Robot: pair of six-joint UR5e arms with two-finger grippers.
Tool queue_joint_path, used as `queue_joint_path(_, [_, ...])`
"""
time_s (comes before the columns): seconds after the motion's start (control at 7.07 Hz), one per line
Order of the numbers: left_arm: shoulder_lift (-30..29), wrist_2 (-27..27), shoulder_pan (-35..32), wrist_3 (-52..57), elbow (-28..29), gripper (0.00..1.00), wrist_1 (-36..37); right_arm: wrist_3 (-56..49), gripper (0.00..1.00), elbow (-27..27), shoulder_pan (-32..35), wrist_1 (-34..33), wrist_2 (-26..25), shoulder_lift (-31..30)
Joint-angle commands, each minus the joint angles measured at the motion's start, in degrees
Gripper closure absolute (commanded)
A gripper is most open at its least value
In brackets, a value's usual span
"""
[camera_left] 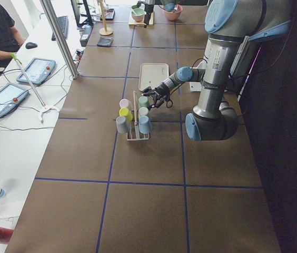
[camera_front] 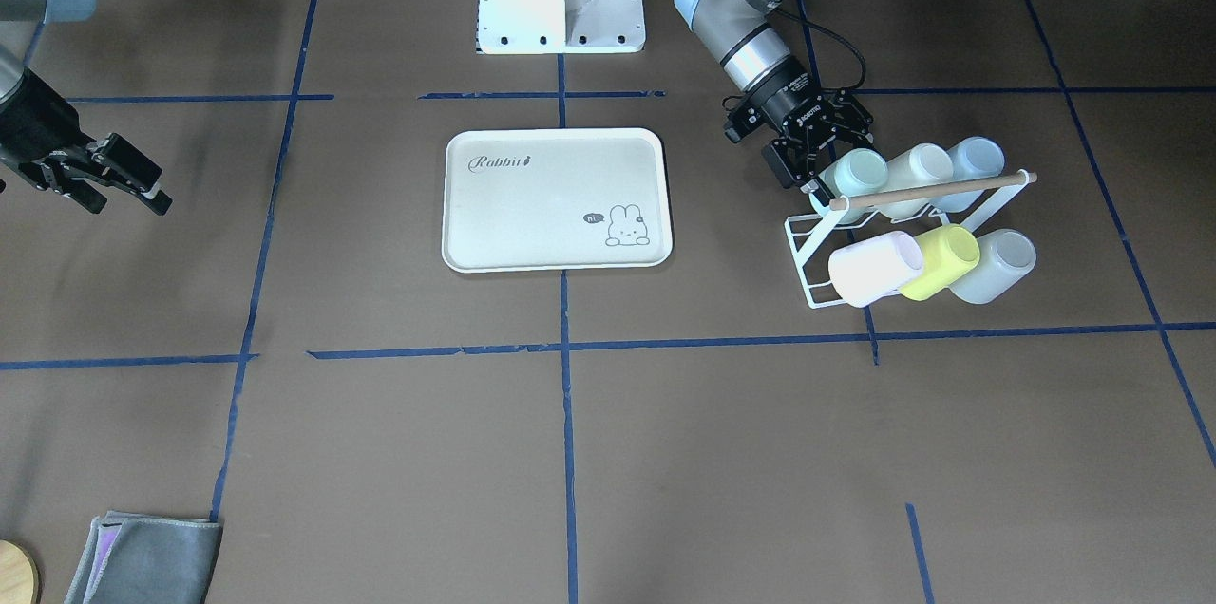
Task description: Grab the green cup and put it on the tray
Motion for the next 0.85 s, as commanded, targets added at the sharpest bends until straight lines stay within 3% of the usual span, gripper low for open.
queue_joint_path(0.0, [-0.02, 0.00, -0.15, -0.59, 1.55, 0.00, -0.56, 0.01, 0.00, 0.01, -0.06, 0.03, 0.09, 0.00])
queue_joint_path(0.28, [-0.19, 0.00, -0.24, -0.67, 1.82, 0.01, -0.65, 0.62, 0.00, 0.53, -0.06, 0.03, 0.09, 0.00])
queue_joint_path(0.71, [-0.11, 0.35, -0.15, -0.68, 1.74, 0.11, -0.65, 0.63, 0.00, 0.62, -0.06, -0.14, 0.09, 0.00])
